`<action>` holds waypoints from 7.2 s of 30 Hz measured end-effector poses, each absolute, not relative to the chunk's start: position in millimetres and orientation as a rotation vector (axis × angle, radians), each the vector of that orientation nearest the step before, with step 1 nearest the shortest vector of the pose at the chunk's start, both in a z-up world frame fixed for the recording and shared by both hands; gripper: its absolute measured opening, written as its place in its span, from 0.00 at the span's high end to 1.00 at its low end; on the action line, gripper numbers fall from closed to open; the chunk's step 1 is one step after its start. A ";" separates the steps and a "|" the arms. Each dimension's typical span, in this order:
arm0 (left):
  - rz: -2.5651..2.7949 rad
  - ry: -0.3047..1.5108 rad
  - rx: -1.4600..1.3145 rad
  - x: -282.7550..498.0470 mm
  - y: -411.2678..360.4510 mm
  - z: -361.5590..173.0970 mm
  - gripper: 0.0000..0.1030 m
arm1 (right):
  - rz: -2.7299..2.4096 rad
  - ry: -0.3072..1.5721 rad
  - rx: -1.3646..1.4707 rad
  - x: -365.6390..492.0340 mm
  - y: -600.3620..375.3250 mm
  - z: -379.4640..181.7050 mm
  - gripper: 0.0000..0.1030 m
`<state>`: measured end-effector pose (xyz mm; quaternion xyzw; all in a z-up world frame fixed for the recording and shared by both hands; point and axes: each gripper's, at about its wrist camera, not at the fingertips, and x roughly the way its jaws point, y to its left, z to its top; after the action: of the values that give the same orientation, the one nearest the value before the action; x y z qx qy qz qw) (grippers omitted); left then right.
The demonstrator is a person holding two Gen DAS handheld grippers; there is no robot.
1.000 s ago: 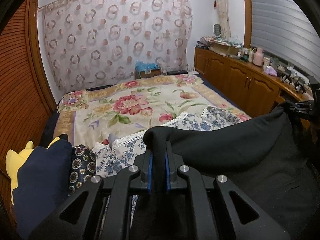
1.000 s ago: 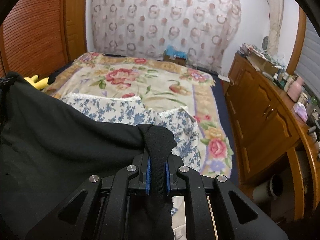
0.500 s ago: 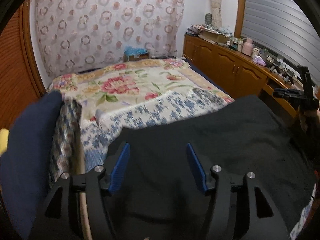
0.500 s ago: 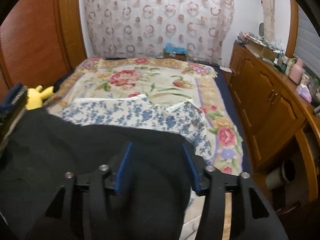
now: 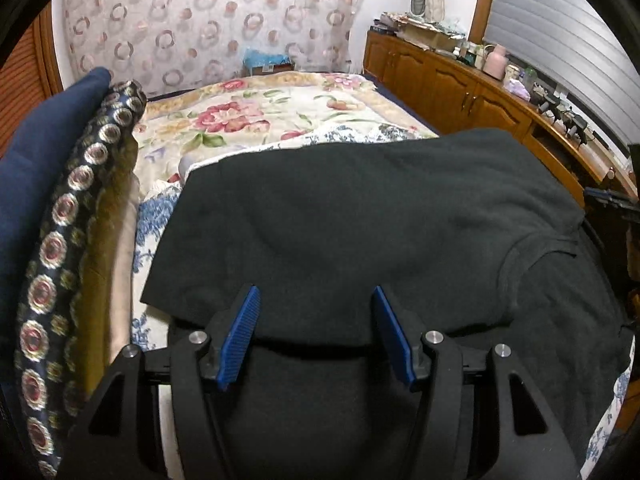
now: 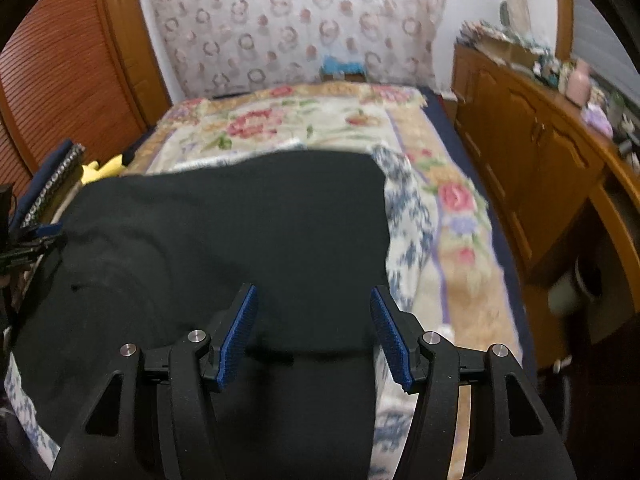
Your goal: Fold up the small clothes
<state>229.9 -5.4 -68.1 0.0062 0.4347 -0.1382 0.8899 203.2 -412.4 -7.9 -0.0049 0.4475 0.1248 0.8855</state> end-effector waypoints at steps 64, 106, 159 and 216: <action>-0.230 0.749 -0.068 219.5 8.3 -42.4 0.96 | 0.214 0.847 0.001 199.0 -391.4 -15.3 0.98; -0.288 0.735 0.015 29.3 13.5 -28.4 0.75 | 0.212 0.743 -0.031 3.2 -407.2 13.0 0.96; -0.212 0.903 -0.080 45.7 42.9 -75.4 0.39 | 0.372 0.888 -0.188 55.6 -309.5 -42.7 0.34; -0.506 0.626 -0.064 53.6 -44.3 12.2 0.97 | 0.382 0.863 -0.170 50.6 -318.4 -36.7 0.20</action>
<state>53.6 -44.3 12.2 -0.0311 0.3047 -0.2460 0.9196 50.6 -318.4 -36.7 -0.0819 0.4152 0.1836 0.8872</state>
